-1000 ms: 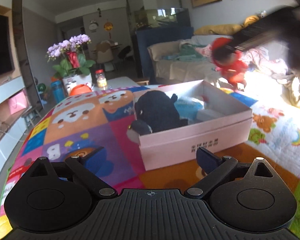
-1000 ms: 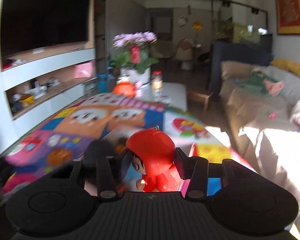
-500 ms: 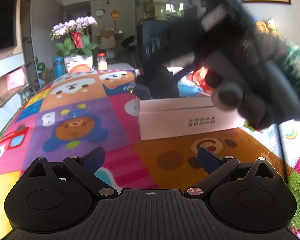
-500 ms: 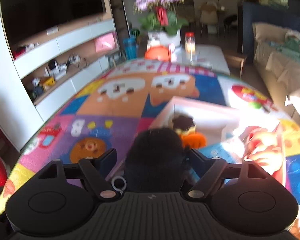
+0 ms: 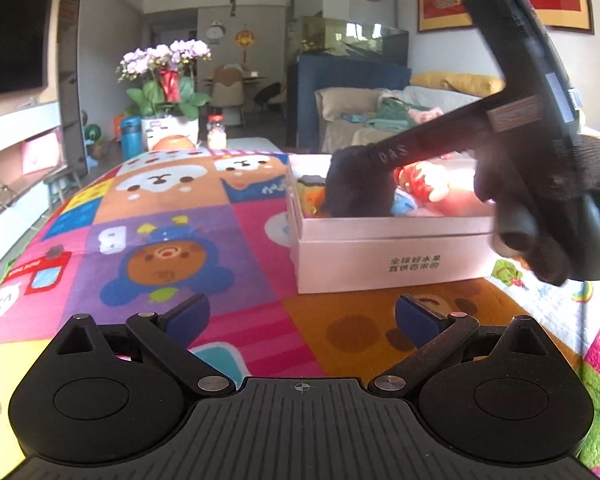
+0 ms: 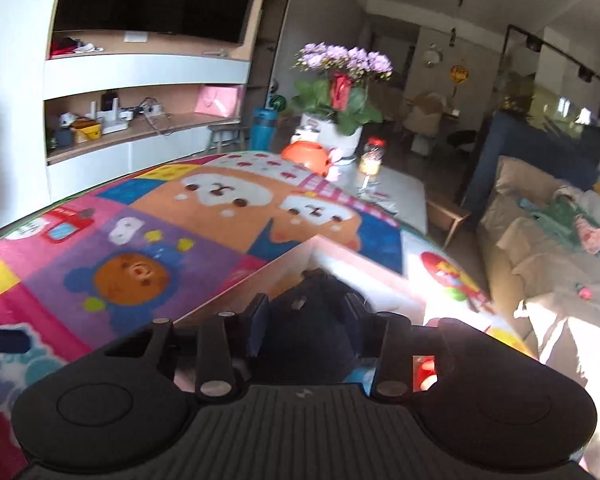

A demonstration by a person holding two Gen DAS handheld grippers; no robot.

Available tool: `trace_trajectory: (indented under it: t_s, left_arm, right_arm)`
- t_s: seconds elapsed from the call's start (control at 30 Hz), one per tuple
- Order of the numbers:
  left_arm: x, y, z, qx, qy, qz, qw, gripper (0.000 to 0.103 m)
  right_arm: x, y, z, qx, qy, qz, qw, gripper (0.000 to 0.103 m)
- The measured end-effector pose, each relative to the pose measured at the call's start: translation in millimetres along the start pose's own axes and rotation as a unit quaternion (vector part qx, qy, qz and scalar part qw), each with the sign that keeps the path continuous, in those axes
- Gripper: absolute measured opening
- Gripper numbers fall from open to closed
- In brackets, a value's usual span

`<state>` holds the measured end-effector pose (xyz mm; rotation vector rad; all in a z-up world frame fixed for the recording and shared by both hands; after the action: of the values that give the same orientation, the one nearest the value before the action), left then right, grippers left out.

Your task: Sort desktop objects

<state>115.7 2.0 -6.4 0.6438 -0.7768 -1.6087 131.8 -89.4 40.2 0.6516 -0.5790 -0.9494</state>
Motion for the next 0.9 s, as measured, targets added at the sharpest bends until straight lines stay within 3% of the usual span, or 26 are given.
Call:
trace_trajectory:
  t_s: [0.1,0.2,0.3,0.37,0.5,0.63,0.7,0.73,0.8,0.9]
  left_arm:
    - [-0.1,-0.2,-0.8,-0.004,0.005,-0.004,1.0,0.102]
    - [1.3,0.7,-2.3,-0.006,0.003,0.0,1.0,0.102]
    - [6.5,0.8,-0.5,-0.006,-0.004,-0.005,1.0,0.102]
    - [10.7,2.2,1.0,-0.007,-0.01,-0.01,0.9999,0.102]
    - [19.0,9.4,0.6,-0.024,-0.031,-0.012,0.9991,0.102]
    - [19.7,15.7,-3.9,-0.03,-0.018,-0.019,0.9992,0.102]
    - [16.4,15.9,-5.1,-0.032,-0.017,-0.013,0.9992,0.102]
    - [14.6,15.2,-5.0,-0.033,-0.019,-0.01,0.9992,0.102]
    - [12.0,13.1,-5.4,-0.035,-0.025,-0.003,0.9991,0.102]
    - [13.0,11.9,-10.7,-0.04,-0.026,0.001,0.9988,0.102]
  right_arm:
    - [-2.9,-12.6,5.4,-0.037,0.062,-0.022,0.997,0.045]
    - [6.6,-19.9,5.6,-0.046,0.05,-0.041,0.997,0.051]
    - [24.3,-16.3,9.4,-0.033,0.075,-0.099,0.992,0.069]
    - [32.8,-8.0,10.3,-0.018,0.104,-0.137,0.985,0.074]
    - [30.8,7.8,-12.5,-0.024,0.124,-0.157,0.98,0.074]
    - [26.1,8.6,-50.8,-0.065,0.144,-0.184,0.97,0.074]
    - [27.9,5.7,-57.9,-0.079,0.146,-0.195,0.967,0.062]
    - [31.3,6.4,-53.8,-0.079,0.143,-0.196,0.967,0.06]
    - [42.5,14.4,-33.4,-0.037,0.125,-0.193,0.972,0.06]
    - [50.6,33.5,4.7,0.054,0.008,-0.117,0.992,0.06]
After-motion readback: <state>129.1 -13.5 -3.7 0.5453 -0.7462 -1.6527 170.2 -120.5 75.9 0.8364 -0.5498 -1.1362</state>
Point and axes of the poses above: each gripper's, at about its wrist camera, not at the fingertips, and z roughly against the way its jaws point, x to its right, y to its top, the point moved 7 cm from there along -z, roughly the way its jaws point, and after that the axes turned 10 degrees about -x, right-handed, at the moved point
